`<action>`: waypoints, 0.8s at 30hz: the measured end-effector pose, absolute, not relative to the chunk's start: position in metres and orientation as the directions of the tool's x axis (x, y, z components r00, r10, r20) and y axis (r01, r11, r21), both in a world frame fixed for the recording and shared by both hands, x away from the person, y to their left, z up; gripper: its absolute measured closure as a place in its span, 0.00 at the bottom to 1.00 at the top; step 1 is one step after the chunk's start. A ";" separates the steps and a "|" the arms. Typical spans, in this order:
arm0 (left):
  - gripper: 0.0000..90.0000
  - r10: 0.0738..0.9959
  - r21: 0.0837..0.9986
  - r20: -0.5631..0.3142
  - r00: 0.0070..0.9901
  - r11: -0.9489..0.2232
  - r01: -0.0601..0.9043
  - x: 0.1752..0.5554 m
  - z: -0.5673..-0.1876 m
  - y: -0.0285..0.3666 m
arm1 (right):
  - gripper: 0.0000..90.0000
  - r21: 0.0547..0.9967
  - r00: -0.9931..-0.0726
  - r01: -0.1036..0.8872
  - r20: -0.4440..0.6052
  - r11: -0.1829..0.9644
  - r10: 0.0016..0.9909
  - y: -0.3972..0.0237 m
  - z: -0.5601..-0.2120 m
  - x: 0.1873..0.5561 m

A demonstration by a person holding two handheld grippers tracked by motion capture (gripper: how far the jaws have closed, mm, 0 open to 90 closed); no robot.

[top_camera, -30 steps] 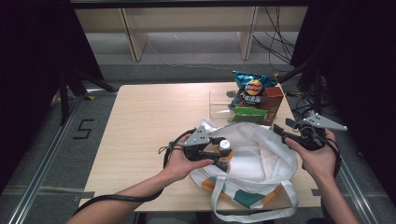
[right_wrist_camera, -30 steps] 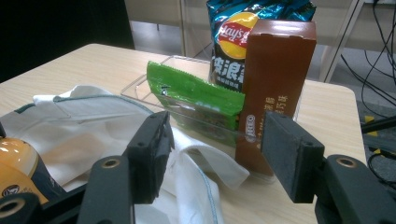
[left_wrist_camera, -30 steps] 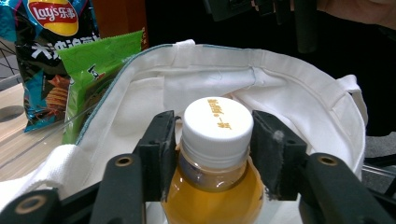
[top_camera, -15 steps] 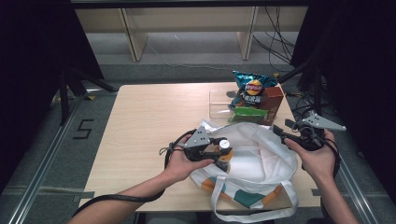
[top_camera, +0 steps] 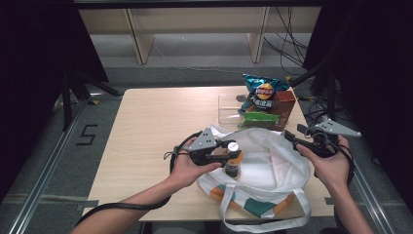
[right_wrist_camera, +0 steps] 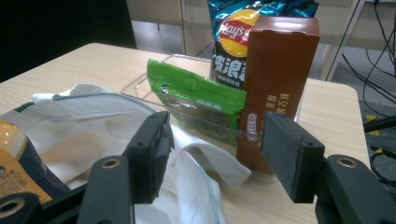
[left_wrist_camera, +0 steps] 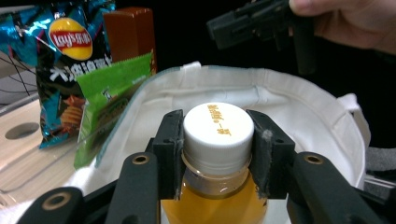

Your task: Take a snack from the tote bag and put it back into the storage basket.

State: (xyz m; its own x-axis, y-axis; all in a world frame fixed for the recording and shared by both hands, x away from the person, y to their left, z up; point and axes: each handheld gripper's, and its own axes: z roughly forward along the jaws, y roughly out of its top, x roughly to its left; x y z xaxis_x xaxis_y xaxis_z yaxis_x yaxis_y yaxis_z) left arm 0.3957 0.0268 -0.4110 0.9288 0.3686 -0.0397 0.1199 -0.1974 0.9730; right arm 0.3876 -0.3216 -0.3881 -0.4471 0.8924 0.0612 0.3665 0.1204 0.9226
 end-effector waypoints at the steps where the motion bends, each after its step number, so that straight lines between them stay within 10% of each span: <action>1: 0.65 0.368 0.974 -0.043 0.929 -0.190 0.120 0.396 -0.409 0.027 | 0.48 0.921 -0.450 0.371 0.069 0.116 0.890 -0.321 -0.388 0.387; 24: 0.65 0.374 0.986 -0.040 0.927 -0.137 0.098 0.403 -0.369 0.030 | 0.48 0.928 -0.469 0.350 0.059 0.125 0.881 -0.315 -0.388 0.386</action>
